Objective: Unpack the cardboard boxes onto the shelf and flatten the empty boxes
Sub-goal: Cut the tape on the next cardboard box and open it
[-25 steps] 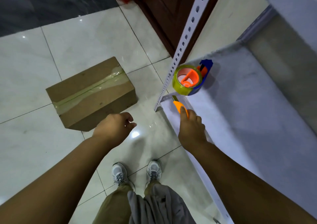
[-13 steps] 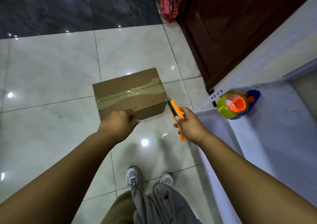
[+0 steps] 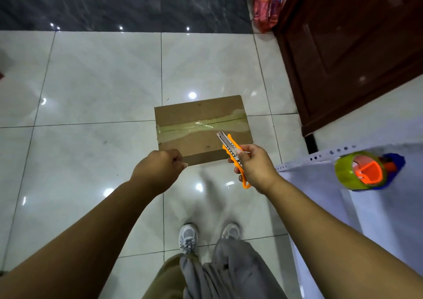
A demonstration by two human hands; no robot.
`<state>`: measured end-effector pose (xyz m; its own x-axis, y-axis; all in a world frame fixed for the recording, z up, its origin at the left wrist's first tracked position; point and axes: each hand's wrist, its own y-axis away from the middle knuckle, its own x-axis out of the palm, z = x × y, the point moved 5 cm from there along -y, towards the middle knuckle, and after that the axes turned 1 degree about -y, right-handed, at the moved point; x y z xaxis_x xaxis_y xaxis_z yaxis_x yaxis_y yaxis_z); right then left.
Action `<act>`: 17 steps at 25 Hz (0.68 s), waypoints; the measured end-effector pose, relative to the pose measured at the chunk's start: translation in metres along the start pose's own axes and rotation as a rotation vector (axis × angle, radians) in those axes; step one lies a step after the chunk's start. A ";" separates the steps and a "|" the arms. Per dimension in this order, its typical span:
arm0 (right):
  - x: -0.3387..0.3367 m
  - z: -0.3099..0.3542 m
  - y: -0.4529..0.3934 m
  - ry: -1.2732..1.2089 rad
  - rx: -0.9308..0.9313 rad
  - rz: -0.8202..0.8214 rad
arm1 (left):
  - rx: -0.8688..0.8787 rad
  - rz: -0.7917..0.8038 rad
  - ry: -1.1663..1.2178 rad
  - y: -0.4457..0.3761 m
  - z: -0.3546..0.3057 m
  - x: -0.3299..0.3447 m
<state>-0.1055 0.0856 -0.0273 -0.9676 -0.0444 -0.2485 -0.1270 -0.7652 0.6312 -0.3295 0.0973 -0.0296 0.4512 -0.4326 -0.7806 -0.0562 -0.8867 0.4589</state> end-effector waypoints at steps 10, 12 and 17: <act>-0.026 0.011 -0.084 0.113 0.031 0.019 | -0.099 -0.025 0.048 -0.063 -0.026 0.017; -0.033 0.013 -0.105 0.125 0.032 0.026 | -0.126 -0.026 0.059 -0.079 -0.033 0.024; -0.035 0.014 -0.157 0.164 -0.001 0.062 | -0.180 -0.019 0.086 -0.116 -0.031 0.049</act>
<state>-0.0543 0.2164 -0.1076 -0.9248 -0.1958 -0.3261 -0.0682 -0.7582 0.6485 -0.2731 0.1841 -0.1081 0.5255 -0.3935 -0.7543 0.1098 -0.8478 0.5188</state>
